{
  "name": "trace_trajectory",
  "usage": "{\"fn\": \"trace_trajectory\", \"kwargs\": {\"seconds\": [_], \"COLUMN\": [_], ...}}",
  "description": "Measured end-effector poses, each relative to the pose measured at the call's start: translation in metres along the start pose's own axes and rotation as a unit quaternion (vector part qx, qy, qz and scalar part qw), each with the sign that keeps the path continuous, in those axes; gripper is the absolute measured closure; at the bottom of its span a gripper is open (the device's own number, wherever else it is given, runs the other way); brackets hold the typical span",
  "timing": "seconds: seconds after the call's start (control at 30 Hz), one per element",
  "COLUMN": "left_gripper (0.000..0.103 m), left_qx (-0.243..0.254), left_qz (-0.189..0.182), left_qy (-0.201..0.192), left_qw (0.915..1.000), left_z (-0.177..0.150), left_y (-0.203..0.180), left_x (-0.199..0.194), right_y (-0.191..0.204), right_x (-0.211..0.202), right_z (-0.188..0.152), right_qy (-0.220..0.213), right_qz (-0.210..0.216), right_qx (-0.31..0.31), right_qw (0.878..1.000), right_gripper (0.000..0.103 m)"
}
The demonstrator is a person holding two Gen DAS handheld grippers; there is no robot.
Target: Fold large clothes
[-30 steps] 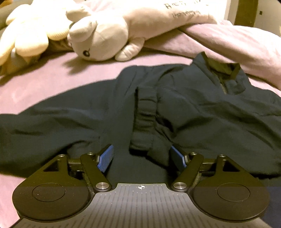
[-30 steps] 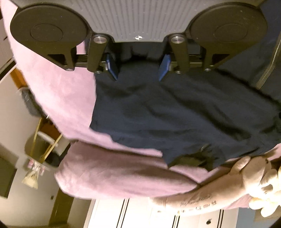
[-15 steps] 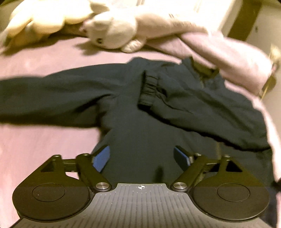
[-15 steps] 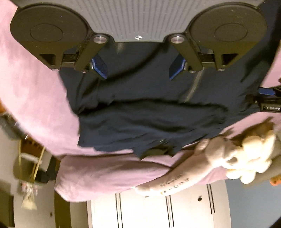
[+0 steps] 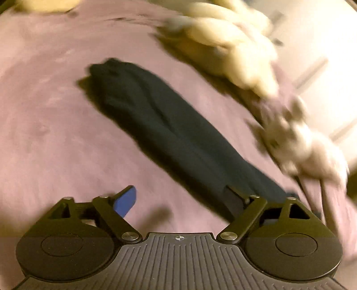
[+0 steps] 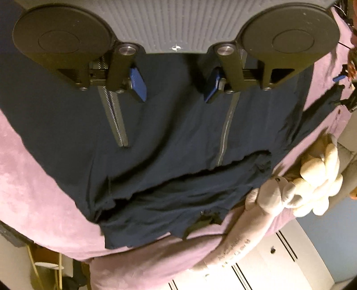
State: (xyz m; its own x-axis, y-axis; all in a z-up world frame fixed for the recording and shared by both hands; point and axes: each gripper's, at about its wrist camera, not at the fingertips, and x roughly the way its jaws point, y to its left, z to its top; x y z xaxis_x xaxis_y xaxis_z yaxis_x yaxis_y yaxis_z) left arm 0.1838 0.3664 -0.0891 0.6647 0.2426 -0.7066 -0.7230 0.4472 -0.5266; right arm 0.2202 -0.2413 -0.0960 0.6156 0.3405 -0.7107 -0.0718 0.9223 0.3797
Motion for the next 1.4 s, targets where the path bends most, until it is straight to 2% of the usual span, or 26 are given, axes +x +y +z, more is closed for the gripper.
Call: {"fn": "trace_trajectory", "kwargs": {"seconds": [0.07, 0.1, 0.2, 0.23, 0.37, 0.47, 0.53, 0.63, 0.7, 0.73, 0.77, 0.83, 0.87, 0.93, 0.97, 1.03, 1.07, 1.1, 1.17, 1.2, 1.23, 1.27, 1.33, 1.4], "left_gripper": [0.030, 0.040, 0.045, 0.052, 0.056, 0.064, 0.080, 0.089, 0.091, 0.091, 0.091, 0.092, 0.092, 0.092, 0.092, 0.092, 0.091, 0.090, 0.072, 0.050, 0.036, 0.034, 0.031, 0.029], "left_qx": [-0.032, -0.051, -0.106, -0.123, -0.201, -0.229, -0.238, -0.252, -0.241, -0.217, -0.175, -0.095, -0.052, 0.017, 0.053, 0.129, 0.167, 0.204, 0.262, 0.280, 0.295, 0.310, 0.326, 0.324], "left_qz": [0.000, -0.001, -0.005, -0.008, -0.037, -0.046, -0.046, -0.052, -0.055, -0.057, -0.054, -0.054, -0.067, -0.098, -0.122, -0.185, -0.221, -0.261, -0.327, -0.347, -0.357, -0.360, -0.357, -0.342], "left_qy": [0.000, 0.000, 0.000, 0.000, -0.005, -0.011, -0.011, -0.003, -0.007, -0.016, -0.030, -0.048, -0.056, -0.064, -0.067, -0.066, -0.058, -0.041, 0.002, 0.022, 0.040, 0.054, 0.078, 0.098], "left_qw": [0.9995, 0.9987, 0.9944, 0.9924, 0.9788, 0.9723, 0.9700, 0.9663, 0.9690, 0.9743, 0.9827, 0.9928, 0.9948, 0.9930, 0.9889, 0.9720, 0.9591, 0.9426, 0.9080, 0.8949, 0.8855, 0.8782, 0.8719, 0.8769], "left_z": [0.017, 0.025, 0.045, 0.050, 0.061, 0.073, 0.077, 0.081, 0.084, 0.085, 0.088, 0.092, 0.095, 0.096, 0.091, 0.072, 0.057, 0.038, -0.004, -0.024, -0.044, -0.065, -0.096, -0.118], "left_y": [0.017, 0.025, 0.045, 0.050, 0.070, 0.075, 0.077, 0.085, 0.084, 0.078, 0.065, 0.035, 0.012, -0.035, -0.062, -0.119, -0.148, -0.176, -0.223, -0.239, -0.251, -0.262, -0.268, -0.259], "left_x": [0.012, 0.020, 0.040, 0.045, 0.059, 0.068, 0.071, 0.072, 0.067, 0.062, 0.054, 0.035, 0.024, 0.005, -0.009, -0.036, -0.049, -0.060, -0.071, -0.074, -0.076, -0.077, -0.074, -0.068], "right_y": [0.007, 0.010, 0.015, 0.015, 0.017, 0.018, 0.018, 0.018, 0.017, 0.017, 0.017, 0.016, 0.016, 0.014, 0.014, 0.013, 0.012, 0.012, 0.011, 0.009, 0.007, 0.004, -0.004, -0.010], "right_x": [0.004, 0.006, 0.009, 0.012, 0.014, 0.016, 0.016, 0.017, 0.017, 0.017, 0.017, 0.017, 0.017, 0.015, 0.014, 0.011, 0.010, 0.008, 0.002, -0.001, -0.005, -0.009, -0.016, -0.016], "right_z": [-0.001, -0.001, -0.002, -0.001, 0.000, 0.001, 0.001, 0.002, 0.004, 0.005, 0.006, 0.008, 0.008, 0.009, 0.009, 0.009, 0.009, 0.008, 0.010, 0.011, 0.013, 0.016, 0.023, 0.031], "right_qy": [0.004, 0.005, 0.009, 0.011, 0.014, 0.016, 0.016, 0.016, 0.015, 0.014, 0.013, 0.010, 0.008, 0.001, -0.001, -0.006, -0.007, -0.009, -0.015, -0.020, -0.027, -0.033, -0.044, -0.048], "right_qz": [-0.009, -0.012, -0.022, -0.026, -0.032, -0.035, -0.037, -0.036, -0.034, -0.032, -0.030, -0.026, -0.023, -0.017, -0.013, -0.005, -0.001, 0.002, 0.008, 0.010, 0.011, 0.012, 0.015, 0.023], "right_qx": [-0.011, -0.017, -0.027, -0.026, -0.027, -0.033, -0.036, -0.035, -0.034, -0.033, -0.034, -0.031, -0.028, -0.018, -0.013, -0.004, 0.000, 0.002, 0.004, 0.006, 0.010, 0.015, 0.023, 0.032], "right_qw": [1.000, 1.000, 0.999, 0.999, 0.999, 0.999, 0.999, 0.999, 0.999, 0.999, 0.999, 0.999, 0.999, 1.000, 1.000, 1.000, 1.000, 1.000, 1.000, 1.000, 1.000, 0.999, 0.999, 0.998], "right_gripper": [0.045, 0.045, 0.045, 0.045, 0.044, 0.044, 0.044, 0.044, 0.044, 0.044, 0.044, 0.044, 0.044, 0.044, 0.044, 0.045, 0.045, 0.045, 0.045, 0.045, 0.045, 0.045, 0.045, 0.045]}}
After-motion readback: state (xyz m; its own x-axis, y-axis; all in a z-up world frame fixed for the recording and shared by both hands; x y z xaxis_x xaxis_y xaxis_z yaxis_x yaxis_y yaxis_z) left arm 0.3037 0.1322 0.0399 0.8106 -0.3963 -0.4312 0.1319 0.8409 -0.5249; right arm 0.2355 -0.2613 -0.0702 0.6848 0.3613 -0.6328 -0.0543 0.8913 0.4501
